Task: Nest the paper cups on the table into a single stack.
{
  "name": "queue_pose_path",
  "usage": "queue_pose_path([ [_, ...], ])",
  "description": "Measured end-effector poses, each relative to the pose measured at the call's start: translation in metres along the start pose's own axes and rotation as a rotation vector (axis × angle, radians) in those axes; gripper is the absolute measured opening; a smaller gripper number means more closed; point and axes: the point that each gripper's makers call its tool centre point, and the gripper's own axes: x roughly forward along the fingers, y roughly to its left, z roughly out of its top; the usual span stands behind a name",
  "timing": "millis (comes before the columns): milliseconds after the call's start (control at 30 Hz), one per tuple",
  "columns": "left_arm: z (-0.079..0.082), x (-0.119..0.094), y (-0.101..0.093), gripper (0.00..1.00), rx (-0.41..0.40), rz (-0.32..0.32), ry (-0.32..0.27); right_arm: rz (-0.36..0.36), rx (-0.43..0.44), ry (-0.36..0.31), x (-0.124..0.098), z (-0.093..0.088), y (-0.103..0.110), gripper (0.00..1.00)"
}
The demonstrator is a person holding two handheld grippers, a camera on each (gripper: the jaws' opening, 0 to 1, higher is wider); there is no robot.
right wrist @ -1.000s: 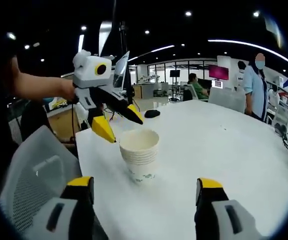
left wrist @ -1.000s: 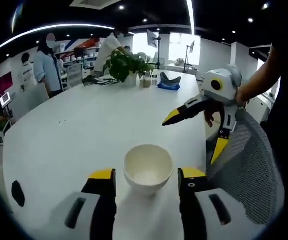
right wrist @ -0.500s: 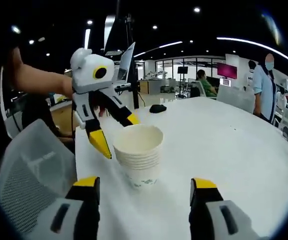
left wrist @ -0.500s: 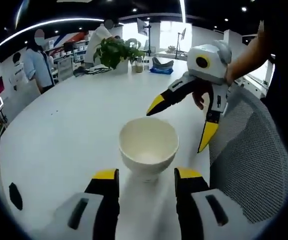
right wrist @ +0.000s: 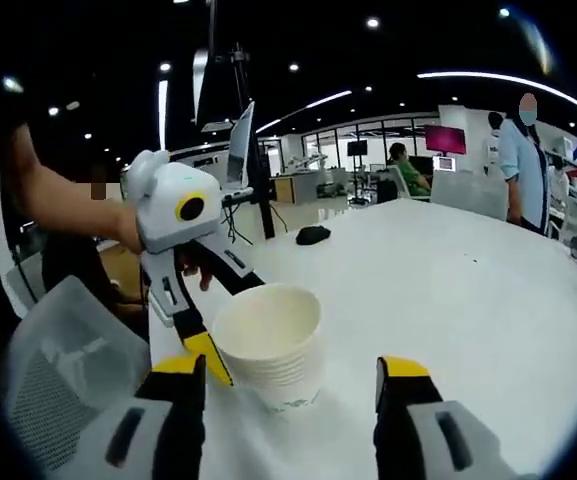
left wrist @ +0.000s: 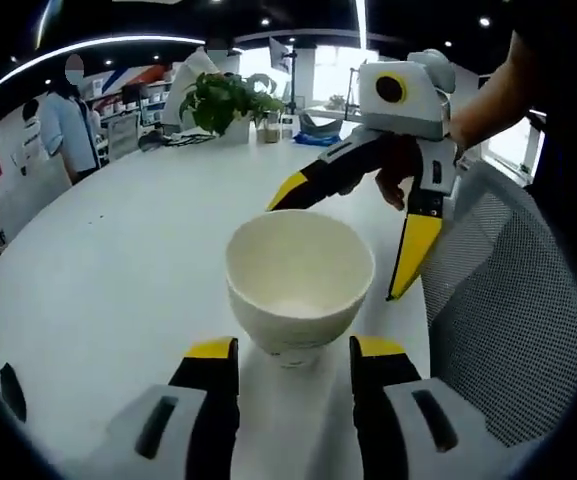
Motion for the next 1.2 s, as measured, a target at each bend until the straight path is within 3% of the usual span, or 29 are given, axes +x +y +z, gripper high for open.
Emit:
queue_pose_path([
  [133, -0.004, 0.007, -0.004, 0.42, 0.028, -0.012, 0.018, 0.010, 0.005, 0.004, 0.008, -0.001, 0.002, 0.66],
  [633, 0.001, 0.014, 0.001, 0.36, 0.007, -0.006, -0.027, 0.019, 0.026, -0.003, 0.021, -0.002, 0.011, 0.48],
  [867, 0.002, 0.011, 0.001, 0.36, 0.012, -0.005, -0.029, 0.018, 0.035, -0.012, 0.020, 0.000, 0.012, 0.47],
  [1200, 0.017, 0.004, 0.012, 0.36, 0.027, 0.017, -0.048, 0.014, 0.017, -0.044, 0.019, 0.021, 0.006, 0.47],
])
